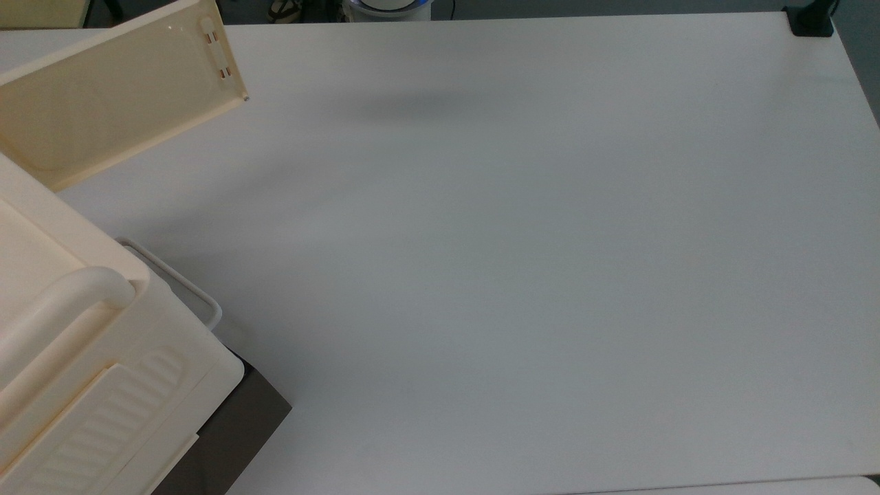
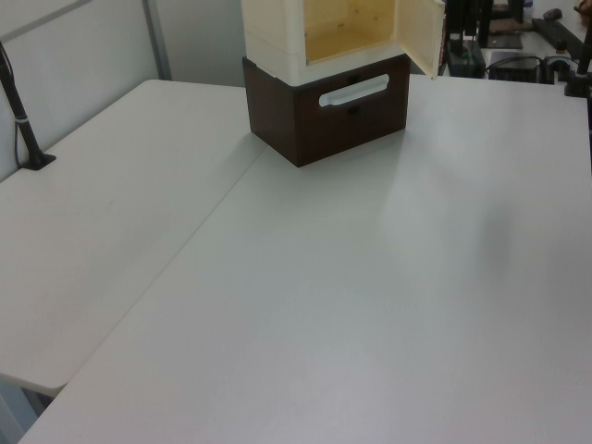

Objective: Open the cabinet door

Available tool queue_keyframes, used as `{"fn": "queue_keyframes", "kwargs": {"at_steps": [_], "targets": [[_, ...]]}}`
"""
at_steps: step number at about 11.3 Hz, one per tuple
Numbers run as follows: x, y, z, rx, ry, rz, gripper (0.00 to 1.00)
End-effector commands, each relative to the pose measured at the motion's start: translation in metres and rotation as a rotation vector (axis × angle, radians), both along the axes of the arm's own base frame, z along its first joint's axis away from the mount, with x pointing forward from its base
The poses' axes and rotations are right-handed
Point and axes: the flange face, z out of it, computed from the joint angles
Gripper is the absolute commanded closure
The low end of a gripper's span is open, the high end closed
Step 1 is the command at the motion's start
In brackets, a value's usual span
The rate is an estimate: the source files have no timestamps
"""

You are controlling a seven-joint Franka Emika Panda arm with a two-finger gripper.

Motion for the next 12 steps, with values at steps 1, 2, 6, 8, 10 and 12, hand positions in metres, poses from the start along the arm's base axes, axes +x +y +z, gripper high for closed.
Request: {"fn": "queue_keyframes", "kwargs": {"at_steps": [1,2,6,8,10,12], "targets": [[-0.003,0.039,-0.004,0.0,0.019,-0.021,0.0],[-0.001,0.049,-0.01,-0.004,0.029,-0.012,0.0],[0.003,0.067,-0.013,-0.019,0.026,-0.012,0.0],[0.004,0.067,-0.014,-0.044,0.021,-0.073,0.0],[0.004,0.067,-0.014,-0.045,0.021,-0.075,0.0],[0.006,0.068,-0.013,-0.042,0.001,-0.076,0.0]]}}
